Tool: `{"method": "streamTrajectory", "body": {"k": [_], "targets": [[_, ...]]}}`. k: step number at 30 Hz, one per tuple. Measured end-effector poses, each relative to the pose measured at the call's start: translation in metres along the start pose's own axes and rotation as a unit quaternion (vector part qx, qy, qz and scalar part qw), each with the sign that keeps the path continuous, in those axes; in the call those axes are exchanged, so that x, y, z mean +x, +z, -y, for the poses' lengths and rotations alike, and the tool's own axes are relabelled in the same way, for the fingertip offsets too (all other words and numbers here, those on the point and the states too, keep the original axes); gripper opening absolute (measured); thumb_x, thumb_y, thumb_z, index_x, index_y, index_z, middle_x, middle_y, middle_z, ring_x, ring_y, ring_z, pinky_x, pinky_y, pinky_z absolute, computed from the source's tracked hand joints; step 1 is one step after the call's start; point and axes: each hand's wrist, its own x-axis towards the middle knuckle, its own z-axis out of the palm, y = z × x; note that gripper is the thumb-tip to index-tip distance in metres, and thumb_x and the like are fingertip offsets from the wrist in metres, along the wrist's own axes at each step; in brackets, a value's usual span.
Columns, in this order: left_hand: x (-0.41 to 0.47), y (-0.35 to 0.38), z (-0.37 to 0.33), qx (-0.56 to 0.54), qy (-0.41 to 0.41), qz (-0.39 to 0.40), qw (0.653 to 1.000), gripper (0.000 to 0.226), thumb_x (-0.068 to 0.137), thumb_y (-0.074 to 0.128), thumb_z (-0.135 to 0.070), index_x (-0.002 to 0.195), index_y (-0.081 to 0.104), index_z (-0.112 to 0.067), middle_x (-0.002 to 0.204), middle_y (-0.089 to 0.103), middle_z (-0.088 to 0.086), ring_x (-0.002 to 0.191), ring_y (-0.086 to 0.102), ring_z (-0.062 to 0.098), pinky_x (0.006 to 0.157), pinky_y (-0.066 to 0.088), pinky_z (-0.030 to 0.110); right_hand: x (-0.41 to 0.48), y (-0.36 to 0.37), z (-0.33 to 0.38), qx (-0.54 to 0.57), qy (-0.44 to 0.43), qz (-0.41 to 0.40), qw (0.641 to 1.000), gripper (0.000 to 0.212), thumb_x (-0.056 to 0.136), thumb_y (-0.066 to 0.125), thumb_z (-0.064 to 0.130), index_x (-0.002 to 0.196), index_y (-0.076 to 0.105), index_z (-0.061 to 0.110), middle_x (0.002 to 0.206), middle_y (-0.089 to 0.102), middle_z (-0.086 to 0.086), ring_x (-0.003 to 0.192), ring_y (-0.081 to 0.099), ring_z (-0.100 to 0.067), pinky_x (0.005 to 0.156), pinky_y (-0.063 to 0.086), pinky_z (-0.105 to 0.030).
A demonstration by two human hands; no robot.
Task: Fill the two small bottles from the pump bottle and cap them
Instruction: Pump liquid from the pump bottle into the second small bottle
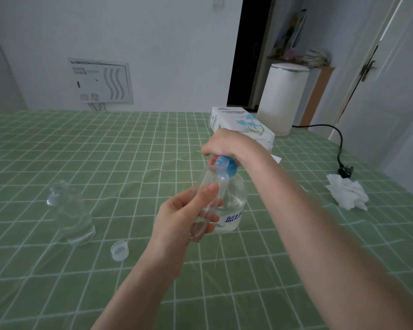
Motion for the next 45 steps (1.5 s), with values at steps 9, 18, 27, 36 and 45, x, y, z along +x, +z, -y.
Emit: {"method": "streamTrajectory", "body": {"k": [9, 18, 27, 36, 45], "targets": [[-0.001, 0.0, 0.001, -0.002, 0.003, 0.003, 1.0, 0.033, 0.062, 0.071, -0.043, 0.082, 0.078, -0.019, 0.083, 0.075, 0.005, 0.054, 0.061, 0.006, 0.048, 0.048, 0.017, -0.001, 0.0, -0.002, -0.02, -0.026, -0.033, 0.999, 0.025, 0.094, 0.049, 0.019, 0.109, 0.063, 0.006, 0.112, 0.07, -0.01, 0.079, 0.055, -0.023, 0.055, 0.038, -0.023], [0.0, 0.001, -0.002, 0.0, 0.016, 0.005, 1.0, 0.029, 0.063, 0.07, -0.045, 0.081, 0.078, -0.024, 0.083, 0.075, 0.003, 0.055, 0.061, 0.005, 0.05, 0.048, 0.017, -0.004, -0.009, 0.004, -0.036, -0.024, -0.039, 0.998, 0.013, 0.09, 0.049, 0.014, 0.084, 0.058, 0.007, 0.106, 0.074, -0.012, 0.06, 0.052, -0.019, 0.051, 0.036, -0.022], [-0.001, 0.0, 0.0, 0.003, -0.001, 0.001, 1.0, 0.035, 0.06, 0.071, -0.045, 0.083, 0.078, -0.02, 0.083, 0.075, 0.005, 0.055, 0.062, 0.006, 0.049, 0.048, 0.018, -0.004, -0.002, 0.0, 0.003, -0.013, -0.001, 1.0, 0.034, 0.094, 0.051, 0.02, 0.125, 0.057, 0.006, 0.118, 0.067, -0.01, 0.087, 0.059, -0.025, 0.076, 0.047, -0.03], [-0.002, 0.0, 0.001, 0.004, -0.003, 0.003, 1.0, 0.034, 0.062, 0.071, -0.045, 0.085, 0.078, -0.021, 0.084, 0.076, 0.004, 0.056, 0.062, 0.006, 0.05, 0.049, 0.017, -0.004, 0.0, -0.001, 0.004, -0.013, -0.002, 1.0, 0.034, 0.094, 0.052, 0.021, 0.123, 0.058, 0.005, 0.117, 0.068, -0.01, 0.084, 0.058, -0.024, 0.072, 0.046, -0.029], [-0.001, 0.003, -0.004, -0.004, 0.014, 0.003, 1.0, 0.031, 0.061, 0.07, -0.046, 0.079, 0.078, -0.023, 0.082, 0.075, 0.003, 0.054, 0.061, 0.006, 0.049, 0.048, 0.018, -0.006, -0.012, 0.004, -0.024, -0.028, -0.026, 0.999, 0.013, 0.092, 0.049, 0.019, 0.091, 0.057, 0.009, 0.105, 0.074, -0.011, 0.059, 0.053, -0.016, 0.054, 0.038, -0.023]]}}
